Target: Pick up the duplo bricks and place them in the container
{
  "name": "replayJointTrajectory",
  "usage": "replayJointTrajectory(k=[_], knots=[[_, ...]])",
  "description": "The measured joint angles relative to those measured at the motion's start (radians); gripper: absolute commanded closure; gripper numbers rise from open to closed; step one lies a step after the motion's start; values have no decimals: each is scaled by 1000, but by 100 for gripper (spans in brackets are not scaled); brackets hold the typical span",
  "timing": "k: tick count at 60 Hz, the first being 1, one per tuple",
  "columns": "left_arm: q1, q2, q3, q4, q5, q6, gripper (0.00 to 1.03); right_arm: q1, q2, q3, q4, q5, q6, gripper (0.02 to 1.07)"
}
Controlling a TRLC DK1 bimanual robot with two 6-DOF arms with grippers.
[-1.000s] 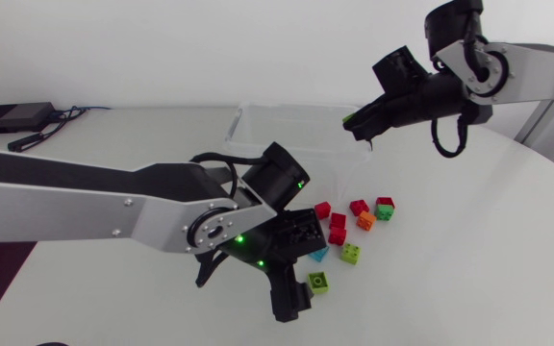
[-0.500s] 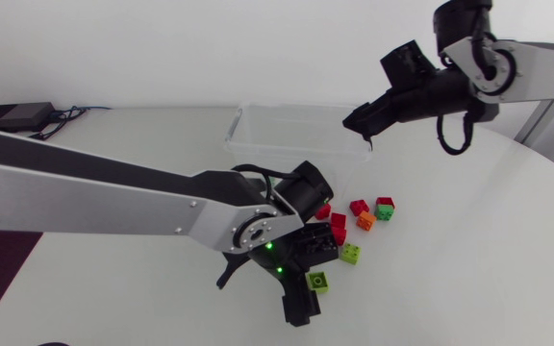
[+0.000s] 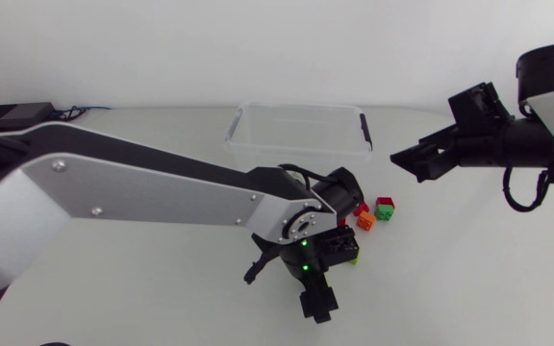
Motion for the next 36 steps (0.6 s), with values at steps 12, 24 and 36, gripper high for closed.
replayJointTrajectory(k=[12, 24, 36], knots=[[-2, 43, 34, -21, -1, -18, 32, -61, -90, -140, -1, -32, -49, 11], [-2, 73, 75, -44, -26, -26, 58, -95, -102, -239, 19, -10, -60, 11], [-2, 85, 83, -56, -52, -36, 61, -59, -47, -257, 62, 108, 6, 12]])
